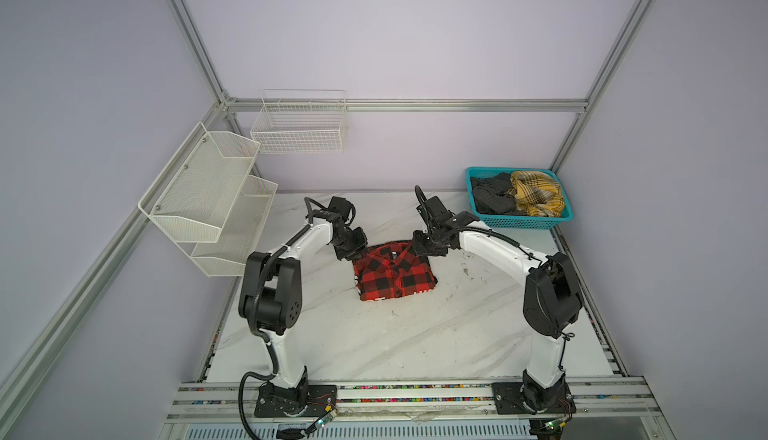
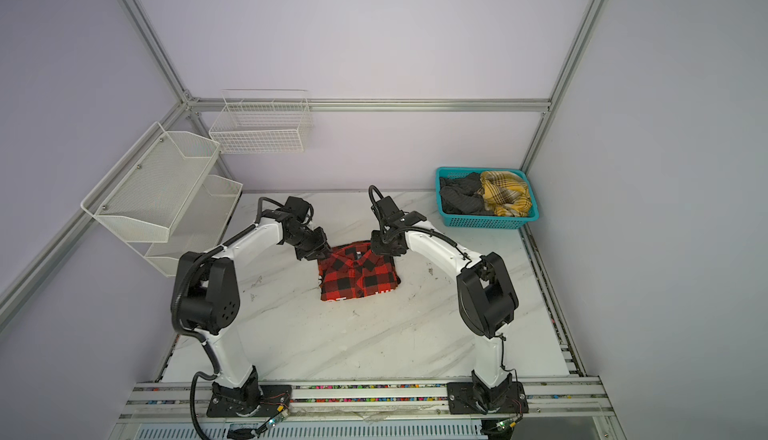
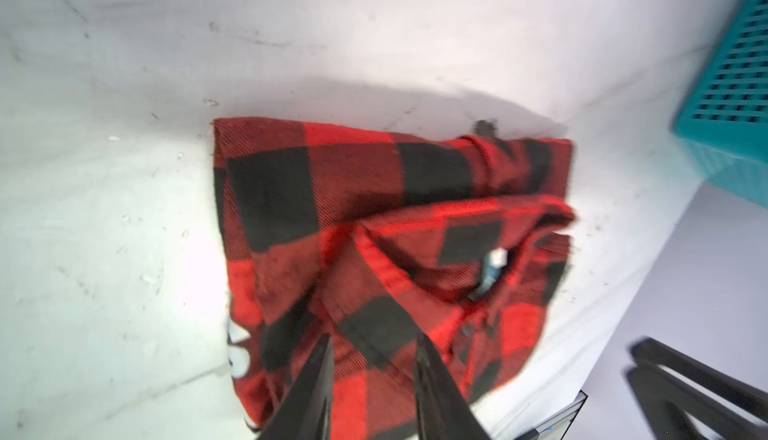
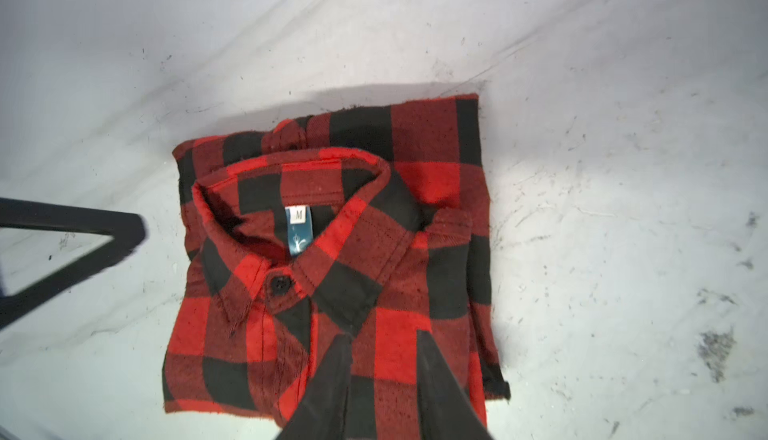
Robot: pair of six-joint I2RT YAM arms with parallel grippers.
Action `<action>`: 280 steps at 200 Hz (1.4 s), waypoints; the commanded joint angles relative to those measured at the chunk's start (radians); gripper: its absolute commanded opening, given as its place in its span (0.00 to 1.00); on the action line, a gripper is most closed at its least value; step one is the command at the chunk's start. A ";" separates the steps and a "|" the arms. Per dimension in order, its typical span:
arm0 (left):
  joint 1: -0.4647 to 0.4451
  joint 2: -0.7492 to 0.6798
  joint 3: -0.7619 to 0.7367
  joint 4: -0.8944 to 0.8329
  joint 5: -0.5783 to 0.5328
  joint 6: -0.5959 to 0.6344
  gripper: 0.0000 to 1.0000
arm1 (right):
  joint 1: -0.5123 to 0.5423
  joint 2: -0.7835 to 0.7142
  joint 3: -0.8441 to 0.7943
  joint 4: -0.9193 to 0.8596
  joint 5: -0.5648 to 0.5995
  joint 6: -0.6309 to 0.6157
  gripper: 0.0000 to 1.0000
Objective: Fold and stack the long sleeve shirts
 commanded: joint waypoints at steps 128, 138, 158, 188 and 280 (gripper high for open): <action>-0.100 0.056 -0.262 0.053 0.014 0.035 0.15 | 0.063 0.098 -0.219 0.147 -0.082 0.056 0.15; -0.097 0.057 -0.244 0.044 -0.004 0.050 0.16 | 0.067 0.088 -0.210 0.139 -0.078 0.059 0.16; -0.082 0.022 -0.213 0.010 -0.029 0.068 0.22 | 0.067 0.064 -0.183 0.114 -0.061 0.062 0.16; -0.046 -0.117 -0.184 -0.032 -0.071 0.062 0.42 | 0.068 0.015 -0.130 0.071 -0.034 0.064 0.18; 0.233 -0.343 -0.346 -0.038 0.082 0.117 0.74 | -0.049 -0.098 -0.084 0.057 -0.042 0.095 0.21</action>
